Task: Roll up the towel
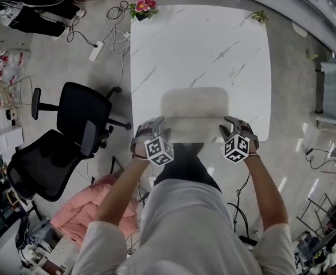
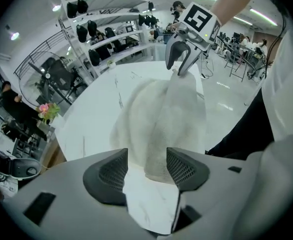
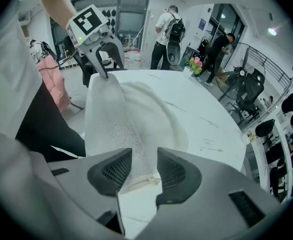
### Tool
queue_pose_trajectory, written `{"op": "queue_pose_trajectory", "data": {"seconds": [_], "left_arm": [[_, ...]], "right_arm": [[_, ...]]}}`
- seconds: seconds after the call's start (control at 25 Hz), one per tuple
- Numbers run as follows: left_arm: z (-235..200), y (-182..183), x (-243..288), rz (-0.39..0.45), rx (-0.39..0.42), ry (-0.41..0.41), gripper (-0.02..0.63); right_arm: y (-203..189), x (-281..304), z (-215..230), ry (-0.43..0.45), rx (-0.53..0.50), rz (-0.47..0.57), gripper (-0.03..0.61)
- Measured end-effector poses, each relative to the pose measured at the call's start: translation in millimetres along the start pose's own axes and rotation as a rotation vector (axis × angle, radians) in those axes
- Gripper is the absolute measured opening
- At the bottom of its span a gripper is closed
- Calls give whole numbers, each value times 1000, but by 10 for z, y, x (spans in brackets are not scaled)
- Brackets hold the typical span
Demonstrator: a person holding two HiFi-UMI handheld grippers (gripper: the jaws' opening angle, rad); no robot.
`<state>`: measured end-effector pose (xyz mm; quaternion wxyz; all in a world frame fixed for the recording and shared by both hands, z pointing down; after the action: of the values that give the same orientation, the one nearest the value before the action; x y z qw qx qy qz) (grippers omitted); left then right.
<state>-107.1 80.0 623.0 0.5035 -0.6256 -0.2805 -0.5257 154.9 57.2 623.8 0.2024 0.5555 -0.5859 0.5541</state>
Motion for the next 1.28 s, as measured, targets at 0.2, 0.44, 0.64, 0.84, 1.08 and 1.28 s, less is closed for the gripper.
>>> {"op": "queue_pose_trajectory", "data": {"seconds": [0.2,0.44,0.64,0.84,1.08,1.28], "left_arm": [[252,64,-191,48,16,13,255],[637,-87,24,10,20,-39,250],[628,-226,311,-35,40,16,229],[576,-210,424,-79,109,49,155],[757,-308,347,-64,119,29,87],[1005,-375,253,-72,116,-39,87]], "right_arm": [[17,-218,-173,48,-26,40,173],[-177,-151,-469,98,-75,-13,192],[-275,14,-559,42,-133,-39,196],[-303,123,-581,-8,-184,-60,147],[-349,46,-726,1,-196,-49,71],[-409,-114,-923,82,-188,-60,71]]}}
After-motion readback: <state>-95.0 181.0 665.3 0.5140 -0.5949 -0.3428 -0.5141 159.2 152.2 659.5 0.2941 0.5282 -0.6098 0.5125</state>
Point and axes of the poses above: the fingertips, and each gripper's own axes: x forward along the fingers, z to its right, y out of its top, the point moved 8 cm from there along -x, backward along the fingers, and after that the axes turned 8 degrees about -y, right-handed, at the moved point
